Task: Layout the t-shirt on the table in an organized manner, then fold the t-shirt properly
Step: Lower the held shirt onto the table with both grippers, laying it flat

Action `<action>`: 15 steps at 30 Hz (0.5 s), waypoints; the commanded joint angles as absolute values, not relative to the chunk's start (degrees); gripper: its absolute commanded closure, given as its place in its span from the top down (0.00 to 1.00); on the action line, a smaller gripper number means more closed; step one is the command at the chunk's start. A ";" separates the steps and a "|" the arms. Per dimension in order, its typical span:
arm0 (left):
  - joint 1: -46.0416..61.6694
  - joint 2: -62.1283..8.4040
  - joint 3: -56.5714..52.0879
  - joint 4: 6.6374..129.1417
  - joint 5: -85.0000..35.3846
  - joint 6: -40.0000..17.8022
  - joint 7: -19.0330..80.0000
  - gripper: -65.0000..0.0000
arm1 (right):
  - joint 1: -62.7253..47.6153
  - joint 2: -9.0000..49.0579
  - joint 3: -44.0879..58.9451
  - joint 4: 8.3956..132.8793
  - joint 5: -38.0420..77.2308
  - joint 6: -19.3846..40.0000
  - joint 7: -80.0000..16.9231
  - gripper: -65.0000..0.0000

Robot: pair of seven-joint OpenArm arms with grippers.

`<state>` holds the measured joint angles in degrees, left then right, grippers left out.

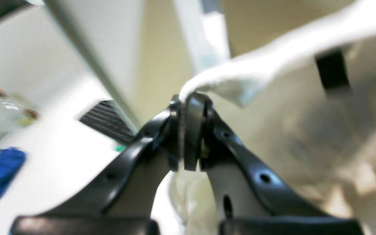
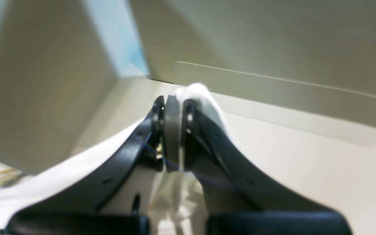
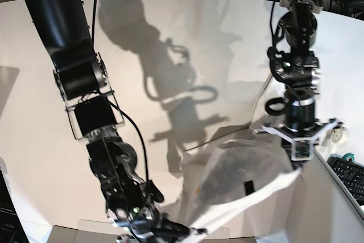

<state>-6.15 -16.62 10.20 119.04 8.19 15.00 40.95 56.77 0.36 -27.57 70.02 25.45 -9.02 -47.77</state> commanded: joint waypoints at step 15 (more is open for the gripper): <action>3.91 -12.09 49.54 119.52 9.63 15.69 40.22 0.00 | 56.92 4.70 -27.30 66.24 13.14 -6.02 -46.29 0.00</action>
